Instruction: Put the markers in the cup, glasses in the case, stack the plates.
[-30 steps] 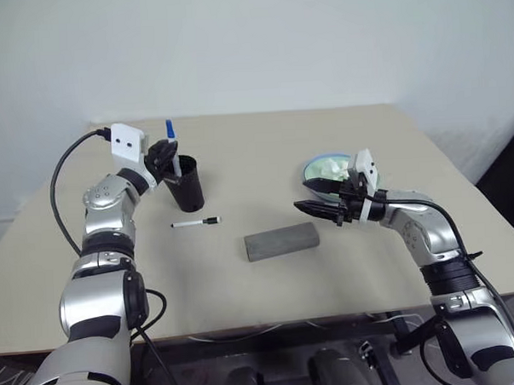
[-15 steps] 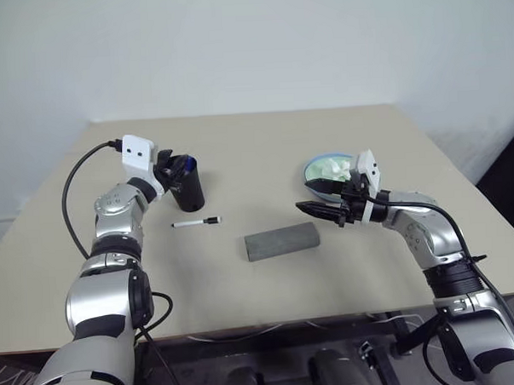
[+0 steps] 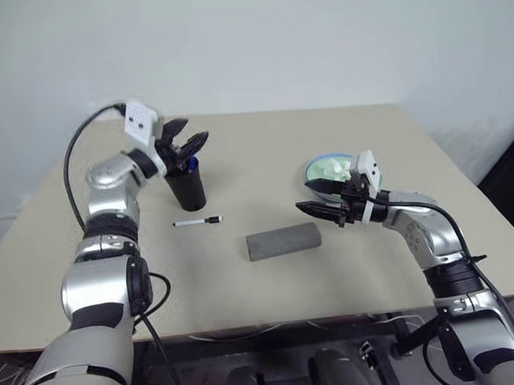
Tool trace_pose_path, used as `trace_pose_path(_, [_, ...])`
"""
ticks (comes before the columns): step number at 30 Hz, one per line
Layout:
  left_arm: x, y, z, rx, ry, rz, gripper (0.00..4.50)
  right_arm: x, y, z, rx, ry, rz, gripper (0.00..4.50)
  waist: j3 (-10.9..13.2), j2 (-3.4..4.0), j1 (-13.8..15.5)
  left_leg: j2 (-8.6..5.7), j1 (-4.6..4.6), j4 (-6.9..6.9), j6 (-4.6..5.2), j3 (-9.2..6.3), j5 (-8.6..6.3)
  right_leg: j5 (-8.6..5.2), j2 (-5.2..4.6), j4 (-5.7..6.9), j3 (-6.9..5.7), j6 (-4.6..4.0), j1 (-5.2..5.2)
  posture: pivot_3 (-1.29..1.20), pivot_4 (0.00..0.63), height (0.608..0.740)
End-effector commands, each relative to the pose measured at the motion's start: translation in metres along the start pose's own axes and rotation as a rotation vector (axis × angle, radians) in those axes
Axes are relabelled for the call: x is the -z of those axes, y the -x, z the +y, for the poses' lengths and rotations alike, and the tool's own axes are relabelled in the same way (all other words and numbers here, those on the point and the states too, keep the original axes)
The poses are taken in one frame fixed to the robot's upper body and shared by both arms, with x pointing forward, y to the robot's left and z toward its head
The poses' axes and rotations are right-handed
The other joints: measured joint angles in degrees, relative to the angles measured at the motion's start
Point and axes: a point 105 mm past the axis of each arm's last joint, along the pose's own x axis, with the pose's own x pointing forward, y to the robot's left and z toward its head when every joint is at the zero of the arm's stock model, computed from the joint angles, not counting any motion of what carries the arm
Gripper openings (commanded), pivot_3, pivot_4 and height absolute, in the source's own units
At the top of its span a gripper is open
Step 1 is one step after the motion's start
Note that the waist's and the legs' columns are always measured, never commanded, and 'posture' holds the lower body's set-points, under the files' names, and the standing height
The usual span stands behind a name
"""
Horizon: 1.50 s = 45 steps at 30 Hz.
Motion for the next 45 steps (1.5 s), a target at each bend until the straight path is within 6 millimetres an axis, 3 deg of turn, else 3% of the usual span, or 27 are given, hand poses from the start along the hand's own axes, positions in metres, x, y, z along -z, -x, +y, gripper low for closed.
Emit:
trace_pose_path(1, [-0.017, -0.005, -0.014, 0.174, -0.076, 0.055, 2.84, -0.016, -0.001, -0.002, -0.001, 0.049, -0.032, 3.36, 0.0, 0.01, -0.03, 0.0, 0.01, -0.01, 0.0, 0.0, 0.0, -0.01, 0.0, 0.0, 0.0, 0.0, 0.0, 0.0, 0.0, 0.74])
trace_pose_path(6, [0.006, 0.0, -0.034, 0.349, -0.126, 0.245, 2.84, -0.015, -0.001, -0.002, -0.004, 0.049, -0.032, 3.36, 0.0, 0.02, -0.38, 0.01, 0.07, -0.01, 0.01, -0.01, 0.01, -0.01, 0.03, 0.09, 0.01, 0.0, 0.0, 0.0, 0.0, 0.74])
trace_pose_path(9, [0.041, 0.015, -0.051, 0.521, -0.204, 0.487, 3.38, -0.015, -0.002, -0.002, -0.002, 0.048, -0.035, 3.36, 0.01, 0.03, -0.38, 0.02, 0.1, -0.01, 0.01, -0.01, 0.01, -0.01, 0.05, 0.1, 0.02, -0.01, 0.0, 0.0, 0.0, 0.74])
trace_pose_path(16, [0.08, 0.032, -0.043, 0.555, -0.276, 0.813, 3.38, -0.013, -0.001, -0.003, 0.013, 0.043, -0.037, 3.36, 0.02, 0.0, -0.28, 0.02, 0.03, -0.01, 0.01, 0.0, 0.0, -0.02, 0.04, 0.06, 0.03, -0.01, -0.03, 0.0, 0.0, 0.74])
trace_pose_path(26, [0.098, 0.04, -0.039, 0.57, -0.332, 0.99, 3.38, -0.011, 0.003, -0.004, 0.038, 0.039, -0.034, 3.36, 0.02, -0.01, -0.22, 0.01, -0.27, -0.01, 0.01, -0.01, 0.0, -0.02, 0.04, 0.06, 0.03, 0.0, -0.33, 0.0, 0.0, 0.74])
trace_pose_path(45, [0.116, 0.053, -0.044, 0.56, -0.227, 1.09, 3.38, -0.007, 0.009, -0.004, 0.069, 0.032, -0.03, 3.36, 0.02, -0.02, -0.22, 0.01, -0.29, 0.0, 0.01, -0.02, 0.0, -0.02, 0.04, 0.08, 0.03, 0.0, -0.34, 0.0, 0.0, 0.74])
